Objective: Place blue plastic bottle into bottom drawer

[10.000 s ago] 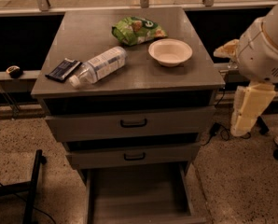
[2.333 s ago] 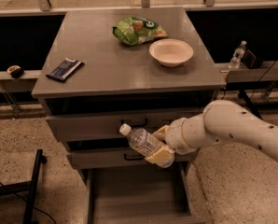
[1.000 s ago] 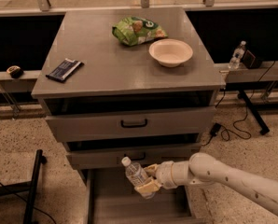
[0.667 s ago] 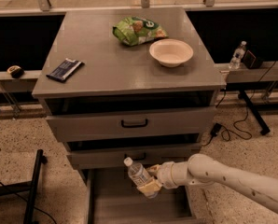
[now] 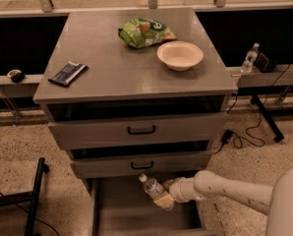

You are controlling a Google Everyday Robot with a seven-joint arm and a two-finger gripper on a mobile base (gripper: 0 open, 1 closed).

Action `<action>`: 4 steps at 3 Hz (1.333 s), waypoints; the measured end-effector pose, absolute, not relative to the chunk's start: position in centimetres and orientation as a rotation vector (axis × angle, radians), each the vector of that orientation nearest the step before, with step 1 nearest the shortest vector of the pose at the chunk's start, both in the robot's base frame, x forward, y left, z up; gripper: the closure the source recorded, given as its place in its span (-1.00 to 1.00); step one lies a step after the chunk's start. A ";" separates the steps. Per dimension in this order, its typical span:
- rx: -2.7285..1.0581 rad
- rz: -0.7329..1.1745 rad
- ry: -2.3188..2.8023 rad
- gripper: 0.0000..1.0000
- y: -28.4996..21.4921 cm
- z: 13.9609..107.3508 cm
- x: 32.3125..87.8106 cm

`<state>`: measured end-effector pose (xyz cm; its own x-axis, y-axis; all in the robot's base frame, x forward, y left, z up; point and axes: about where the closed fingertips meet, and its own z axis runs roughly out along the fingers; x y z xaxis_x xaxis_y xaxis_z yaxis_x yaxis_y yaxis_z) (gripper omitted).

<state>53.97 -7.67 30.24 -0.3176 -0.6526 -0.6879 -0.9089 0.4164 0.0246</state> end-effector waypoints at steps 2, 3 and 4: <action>-1.443 0.578 2.085 0.92 -10.0 21.7 52.8; -1.471 0.608 2.070 0.46 -10.0 20.0 52.6; -1.471 0.609 2.070 -0.01 -10.0 19.9 52.6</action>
Offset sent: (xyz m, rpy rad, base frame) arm -0.0151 -0.0330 -0.1126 -0.1127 0.0609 0.1378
